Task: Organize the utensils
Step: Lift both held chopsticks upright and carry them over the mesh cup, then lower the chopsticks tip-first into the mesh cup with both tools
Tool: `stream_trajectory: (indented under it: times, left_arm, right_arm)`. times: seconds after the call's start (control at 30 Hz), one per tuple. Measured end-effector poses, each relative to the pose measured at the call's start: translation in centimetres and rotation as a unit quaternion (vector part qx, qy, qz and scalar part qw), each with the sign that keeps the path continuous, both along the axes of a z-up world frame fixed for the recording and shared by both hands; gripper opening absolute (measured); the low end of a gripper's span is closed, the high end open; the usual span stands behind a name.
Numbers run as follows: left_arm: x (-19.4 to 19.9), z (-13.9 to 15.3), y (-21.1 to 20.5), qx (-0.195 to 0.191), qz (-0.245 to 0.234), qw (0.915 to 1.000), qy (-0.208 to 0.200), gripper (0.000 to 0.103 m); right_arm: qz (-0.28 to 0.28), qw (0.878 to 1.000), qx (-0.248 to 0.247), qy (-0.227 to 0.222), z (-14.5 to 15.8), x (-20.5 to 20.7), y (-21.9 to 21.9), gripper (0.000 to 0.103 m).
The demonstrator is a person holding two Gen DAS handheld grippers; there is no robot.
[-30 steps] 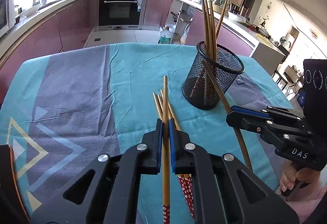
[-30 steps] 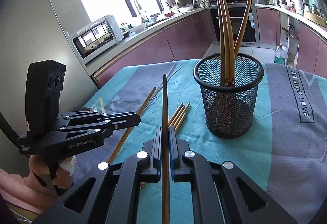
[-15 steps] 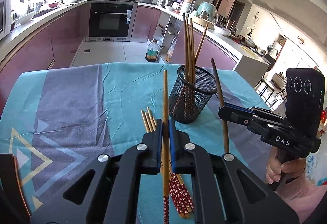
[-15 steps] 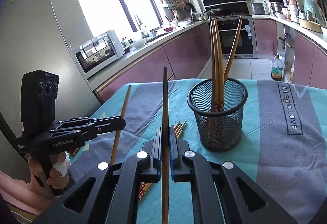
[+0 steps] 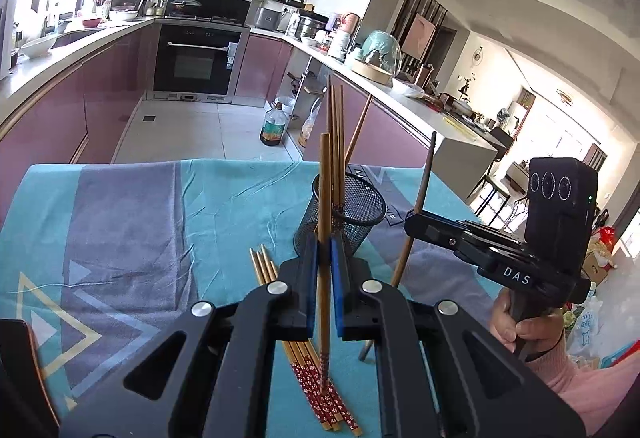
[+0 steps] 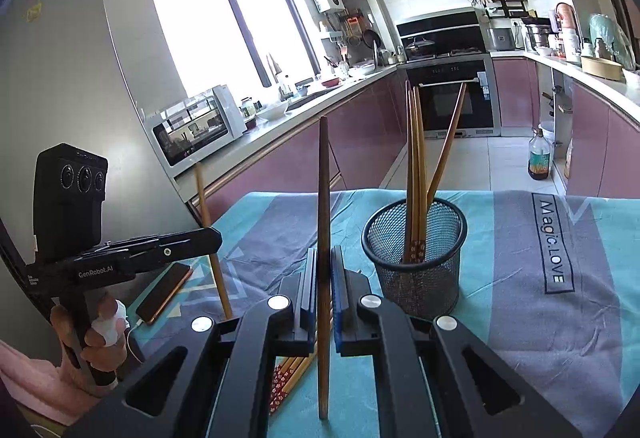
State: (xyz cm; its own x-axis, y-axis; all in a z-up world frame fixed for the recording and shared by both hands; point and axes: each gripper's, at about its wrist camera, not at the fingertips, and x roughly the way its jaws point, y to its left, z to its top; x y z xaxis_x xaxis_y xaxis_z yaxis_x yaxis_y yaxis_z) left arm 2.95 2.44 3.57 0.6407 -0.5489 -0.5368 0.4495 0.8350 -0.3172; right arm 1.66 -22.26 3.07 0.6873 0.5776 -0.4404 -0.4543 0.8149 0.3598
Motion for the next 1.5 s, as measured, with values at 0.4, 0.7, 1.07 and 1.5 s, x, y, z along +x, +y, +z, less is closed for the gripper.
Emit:
stream_trajectory:
  times: [0.4, 0.7, 1.07, 1.5]
  left_arm:
    - [1.4, 1.5, -0.4, -0.016, -0.005, 0.9997, -0.018, 0.007]
    - [2.7, 2.6, -0.4, -0.024, -0.003, 0.9993, -0.028, 0.007]
    - [2.9, 4.3, -0.7, -0.027, -0.009, 0.9981, -0.055, 0.007]
    - [3.9, 7.1, -2.4, -0.024, -0.015, 0.9959, -0.086, 0.007]
  right_arm:
    - [-0.017, 0.999, -0.001, -0.04, 2.4, 0.1, -1.0, 0.005]
    - [-0.03, 0.997, -0.005, -0.068, 4.3, 0.4, -2.1, 0.005]
    - [-0.043, 0.995, -0.003, -0.094, 6.2, 0.8, -3.2, 0.005]
    - [-0.054, 0.991, -0.006, -0.119, 8.3, 2.1, -3.8, 0.005]
